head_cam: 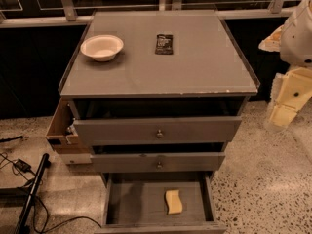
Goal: Pick sponge from bottom drawer and place on counter
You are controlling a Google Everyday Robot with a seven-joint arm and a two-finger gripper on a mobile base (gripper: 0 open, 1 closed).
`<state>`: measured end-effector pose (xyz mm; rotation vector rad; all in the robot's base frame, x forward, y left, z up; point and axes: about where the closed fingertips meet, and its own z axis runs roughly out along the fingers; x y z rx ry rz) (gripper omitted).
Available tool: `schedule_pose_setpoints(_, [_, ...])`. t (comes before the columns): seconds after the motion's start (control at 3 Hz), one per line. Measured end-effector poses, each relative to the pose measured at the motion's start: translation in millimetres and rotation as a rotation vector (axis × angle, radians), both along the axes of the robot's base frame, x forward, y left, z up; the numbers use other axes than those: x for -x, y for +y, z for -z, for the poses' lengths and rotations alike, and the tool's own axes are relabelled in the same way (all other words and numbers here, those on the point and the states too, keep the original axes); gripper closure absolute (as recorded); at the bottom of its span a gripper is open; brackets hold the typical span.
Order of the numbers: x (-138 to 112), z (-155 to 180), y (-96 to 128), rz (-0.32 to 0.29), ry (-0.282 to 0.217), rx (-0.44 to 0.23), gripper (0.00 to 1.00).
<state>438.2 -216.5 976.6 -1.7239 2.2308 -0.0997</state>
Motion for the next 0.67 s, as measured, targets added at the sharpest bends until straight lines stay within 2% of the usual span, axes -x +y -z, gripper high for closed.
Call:
schedule_pose_setpoints(0.33, [0.0,0.0,0.0,0.000,0.000,0.000,0.00])
schedule_pose_setpoints(0.67, [0.0,0.1,0.0,0.000,0.000,0.000,0.15])
